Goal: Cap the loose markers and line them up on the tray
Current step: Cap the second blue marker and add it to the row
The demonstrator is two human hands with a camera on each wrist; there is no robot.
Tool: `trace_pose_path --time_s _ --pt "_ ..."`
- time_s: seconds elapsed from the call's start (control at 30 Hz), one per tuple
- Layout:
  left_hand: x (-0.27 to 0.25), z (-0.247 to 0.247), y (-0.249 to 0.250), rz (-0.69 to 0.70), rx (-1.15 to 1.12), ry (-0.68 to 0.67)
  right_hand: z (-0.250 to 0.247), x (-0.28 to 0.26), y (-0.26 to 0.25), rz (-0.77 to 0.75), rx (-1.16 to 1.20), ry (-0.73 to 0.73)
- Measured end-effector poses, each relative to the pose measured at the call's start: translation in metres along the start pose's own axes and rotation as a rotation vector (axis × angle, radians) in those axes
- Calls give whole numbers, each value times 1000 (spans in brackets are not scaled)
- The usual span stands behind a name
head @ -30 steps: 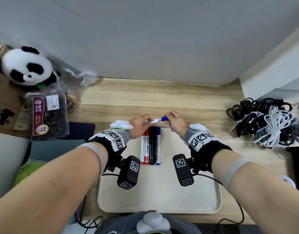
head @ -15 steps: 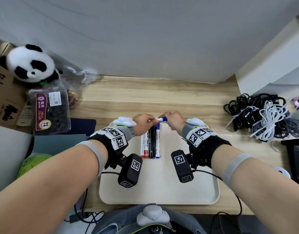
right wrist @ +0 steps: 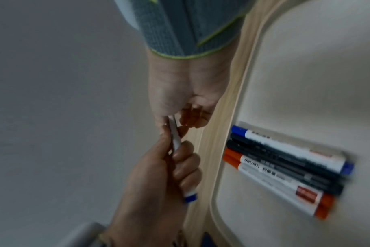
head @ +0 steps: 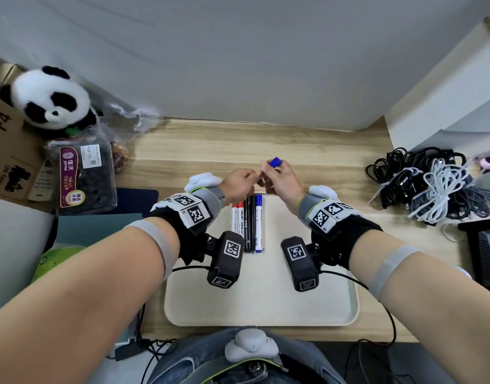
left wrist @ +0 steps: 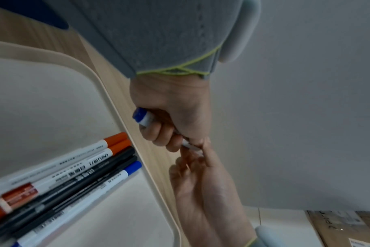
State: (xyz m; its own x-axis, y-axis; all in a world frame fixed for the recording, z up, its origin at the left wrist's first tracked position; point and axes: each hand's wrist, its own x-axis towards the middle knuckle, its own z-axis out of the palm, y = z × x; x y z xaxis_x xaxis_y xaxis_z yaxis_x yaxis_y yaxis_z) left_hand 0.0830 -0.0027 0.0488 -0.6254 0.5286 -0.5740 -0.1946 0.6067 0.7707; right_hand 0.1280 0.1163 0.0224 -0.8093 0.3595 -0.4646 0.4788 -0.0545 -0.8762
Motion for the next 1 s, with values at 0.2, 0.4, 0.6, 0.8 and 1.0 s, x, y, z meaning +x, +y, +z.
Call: trace_pose_path --time_s 0.2,0.4,0.6,0.8,1.0 --pt "5 9 -12 -63 45 -49 -5 -7 12 175 87 -83" --pt "0 -4 -51 -230 305 93 -28 -11 38 346 -89 -68" --pt "-4 -7 -70 -359 403 82 -26 -14 58 340 -475 -44" --pt "4 0 -72 -356 359 70 -18 -6 58 377 -522 -97" --pt "11 5 -70 -374 239 44 -10 0 58 367 -505 -93"
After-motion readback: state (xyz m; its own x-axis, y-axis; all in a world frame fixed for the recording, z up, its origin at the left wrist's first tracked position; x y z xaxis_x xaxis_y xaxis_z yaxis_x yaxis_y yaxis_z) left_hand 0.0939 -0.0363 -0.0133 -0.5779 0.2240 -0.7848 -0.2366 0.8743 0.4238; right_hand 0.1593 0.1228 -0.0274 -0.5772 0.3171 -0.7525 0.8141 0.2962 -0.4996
